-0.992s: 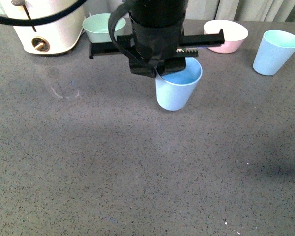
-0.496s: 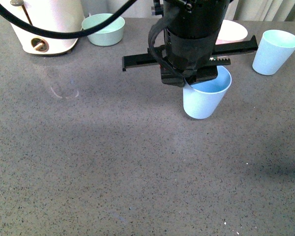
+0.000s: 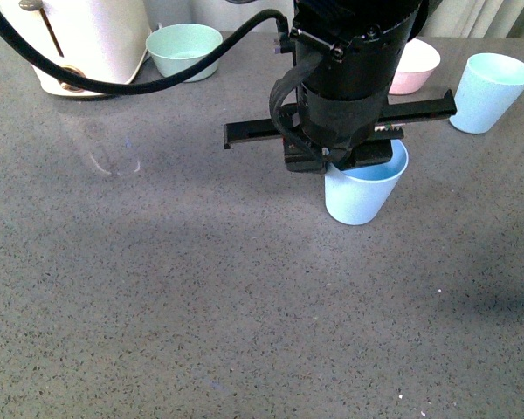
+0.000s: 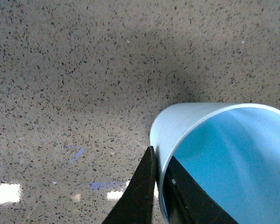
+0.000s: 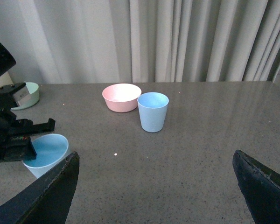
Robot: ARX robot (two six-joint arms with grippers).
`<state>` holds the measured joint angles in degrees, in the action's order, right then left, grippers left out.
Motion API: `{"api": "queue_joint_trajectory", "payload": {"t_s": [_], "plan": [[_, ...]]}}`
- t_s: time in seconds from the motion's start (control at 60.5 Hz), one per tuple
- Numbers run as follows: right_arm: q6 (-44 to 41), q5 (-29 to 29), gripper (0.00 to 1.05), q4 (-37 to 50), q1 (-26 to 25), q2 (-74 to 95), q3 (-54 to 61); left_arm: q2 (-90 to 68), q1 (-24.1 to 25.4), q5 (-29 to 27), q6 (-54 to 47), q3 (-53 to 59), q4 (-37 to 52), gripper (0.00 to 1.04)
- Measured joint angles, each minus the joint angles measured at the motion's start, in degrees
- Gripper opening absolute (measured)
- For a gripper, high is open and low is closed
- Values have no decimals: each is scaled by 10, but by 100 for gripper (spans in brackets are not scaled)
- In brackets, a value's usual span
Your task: Stack blue cups with both arms
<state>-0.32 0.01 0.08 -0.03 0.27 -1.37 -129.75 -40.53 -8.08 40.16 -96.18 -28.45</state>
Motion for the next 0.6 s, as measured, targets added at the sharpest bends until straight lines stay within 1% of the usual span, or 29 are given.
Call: {"api": "queue_joint_trajectory", "payload": {"t_s": [0.066, 0.248, 0.331, 0.479, 0.545, 0.562, 0.595], "plan": [[0, 0, 96, 0, 0, 0, 0, 0, -2, 2, 0, 9, 4, 23], [0, 0, 96, 0, 0, 0, 0, 3, -6, 2, 0, 20, 7, 48], [0, 0, 96, 0, 0, 0, 0, 10, -7, 6, -1, 25, 14, 62], [0, 0, 96, 0, 0, 0, 0, 11, -2, 10, -5, 13, 13, 82], [0, 0, 96, 0, 0, 0, 0, 12, 5, 12, -9, 2, 13, 96], [0, 0, 96, 0, 0, 0, 0, 12, 6, 13, -11, 0, 13, 98], [0, 0, 96, 0, 0, 0, 0, 15, 11, 15, -13, -3, 13, 96]]}}
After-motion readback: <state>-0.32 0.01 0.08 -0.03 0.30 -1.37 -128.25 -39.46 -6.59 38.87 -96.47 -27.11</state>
